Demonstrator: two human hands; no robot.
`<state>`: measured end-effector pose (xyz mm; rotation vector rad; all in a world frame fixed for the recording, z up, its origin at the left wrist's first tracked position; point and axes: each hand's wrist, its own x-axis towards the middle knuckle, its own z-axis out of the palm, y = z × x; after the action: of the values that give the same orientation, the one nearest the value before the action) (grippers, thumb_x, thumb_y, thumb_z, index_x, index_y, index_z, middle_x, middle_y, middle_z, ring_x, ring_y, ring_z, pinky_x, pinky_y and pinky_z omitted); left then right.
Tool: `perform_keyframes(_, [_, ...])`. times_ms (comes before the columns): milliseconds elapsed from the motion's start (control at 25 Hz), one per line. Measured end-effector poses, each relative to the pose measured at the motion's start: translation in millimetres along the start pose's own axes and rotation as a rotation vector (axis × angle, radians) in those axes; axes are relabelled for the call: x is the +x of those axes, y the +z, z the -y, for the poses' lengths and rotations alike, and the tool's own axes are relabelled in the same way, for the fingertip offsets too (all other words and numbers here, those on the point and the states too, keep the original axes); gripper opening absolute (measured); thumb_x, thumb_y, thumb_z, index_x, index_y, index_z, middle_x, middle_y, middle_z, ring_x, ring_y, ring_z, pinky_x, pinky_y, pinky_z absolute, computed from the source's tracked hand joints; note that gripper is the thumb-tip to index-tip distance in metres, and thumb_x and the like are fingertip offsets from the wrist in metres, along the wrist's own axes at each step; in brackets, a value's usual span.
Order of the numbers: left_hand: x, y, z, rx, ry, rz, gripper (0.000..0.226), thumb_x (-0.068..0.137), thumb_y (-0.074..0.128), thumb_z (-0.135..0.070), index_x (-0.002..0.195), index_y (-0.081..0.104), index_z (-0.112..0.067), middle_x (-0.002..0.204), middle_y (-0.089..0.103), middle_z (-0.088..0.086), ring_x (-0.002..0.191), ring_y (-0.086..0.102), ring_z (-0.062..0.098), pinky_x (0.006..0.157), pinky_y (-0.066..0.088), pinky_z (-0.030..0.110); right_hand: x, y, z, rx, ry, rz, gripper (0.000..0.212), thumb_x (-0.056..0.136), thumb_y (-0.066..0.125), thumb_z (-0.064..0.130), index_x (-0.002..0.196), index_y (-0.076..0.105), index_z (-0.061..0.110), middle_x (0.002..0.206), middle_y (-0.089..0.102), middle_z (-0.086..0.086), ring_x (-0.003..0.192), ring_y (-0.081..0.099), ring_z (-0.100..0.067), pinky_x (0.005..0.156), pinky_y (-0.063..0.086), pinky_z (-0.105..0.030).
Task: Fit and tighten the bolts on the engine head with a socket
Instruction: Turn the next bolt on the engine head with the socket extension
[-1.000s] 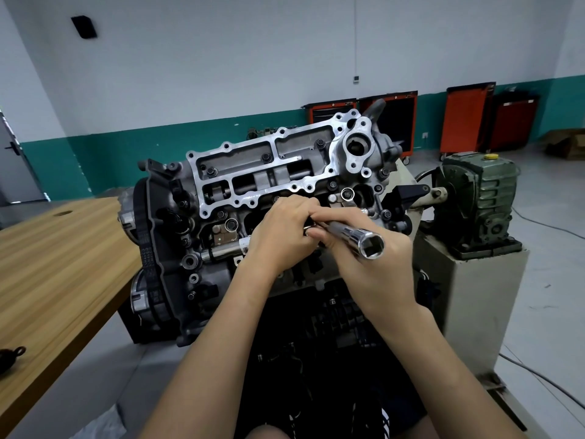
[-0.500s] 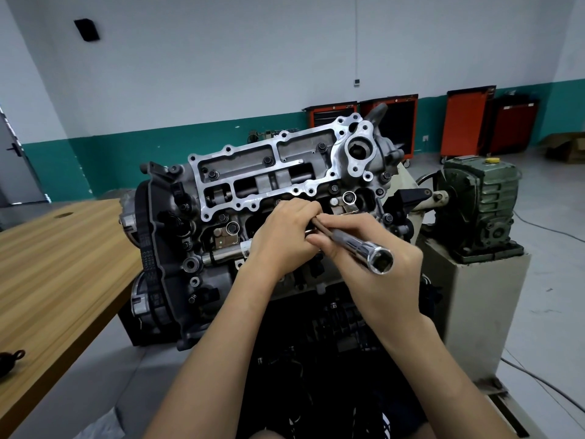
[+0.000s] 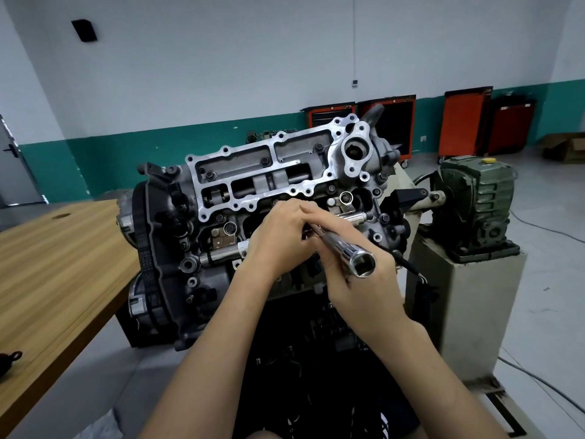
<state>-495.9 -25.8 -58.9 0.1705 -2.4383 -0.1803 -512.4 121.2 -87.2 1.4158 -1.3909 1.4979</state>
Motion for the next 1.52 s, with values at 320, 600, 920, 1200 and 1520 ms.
perform_keyframes(320, [4.2, 1.9, 2.9, 0.059, 0.027, 0.057, 0.016, 0.077, 0.046, -0.028, 0.086, 0.053, -0.018, 0.087, 0.052, -0.009, 0.086, 0.044, 0.014, 0.072, 0.036, 0.026, -0.3, -0.5, -2.6, -0.051, -0.019, -0.073, 0.030, 0.075, 0.077, -0.010, 0.103, 0.068, -0.005, 0.099, 0.072, -0.009, 0.089, 0.069, -0.016, 0.078, 0.055, -0.027])
perform_keyframes(600, [1.1, 0.7, -0.6, 0.081, 0.070, 0.007, 0.009, 0.082, 0.053, -0.019, 0.087, 0.054, -0.012, 0.088, 0.054, -0.003, 0.086, 0.042, 0.014, 0.069, 0.026, 0.021, 5.9, -3.9, -6.2, -0.067, 0.016, -0.132, 0.024, 0.075, 0.081, 0.009, 0.096, 0.072, 0.002, 0.078, 0.072, -0.008, 0.063, 0.065, -0.022, 0.061, 0.050, -0.025])
perform_keyframes(920, [1.9, 1.7, 1.6, 0.082, 0.054, 0.017, 0.010, 0.081, 0.054, -0.021, 0.089, 0.054, -0.014, 0.089, 0.054, -0.006, 0.088, 0.043, 0.014, 0.072, 0.029, 0.022, 4.4, -4.9, -6.2, -0.114, -0.003, -0.082, 0.026, 0.074, 0.078, -0.008, 0.098, 0.072, -0.001, 0.085, 0.073, -0.005, 0.071, 0.066, -0.013, 0.068, 0.052, -0.017])
perform_keyframes(1200, [0.6, -0.8, -0.9, 0.037, 0.014, 0.001, 0.005, 0.080, 0.052, -0.018, 0.084, 0.050, -0.019, 0.089, 0.052, -0.010, 0.088, 0.043, 0.011, 0.061, 0.025, 0.017, 1.9, -2.0, -1.5, -0.035, -0.020, -0.026, 0.027, 0.081, 0.070, -0.012, 0.107, 0.068, -0.006, 0.104, 0.071, -0.011, 0.095, 0.068, -0.016, 0.087, 0.053, -0.021])
perform_keyframes(1520, [-0.5, 0.9, 0.1, 0.041, 0.022, -0.006, 0.010, 0.082, 0.053, -0.019, 0.092, 0.056, -0.017, 0.091, 0.050, -0.012, 0.085, 0.033, 0.003, 0.071, 0.024, 0.019, 0.1, -1.7, -1.2, -0.010, 0.004, -0.030, 0.024, 0.083, 0.070, -0.001, 0.107, 0.068, -0.004, 0.105, 0.071, -0.010, 0.095, 0.068, -0.019, 0.085, 0.054, -0.026])
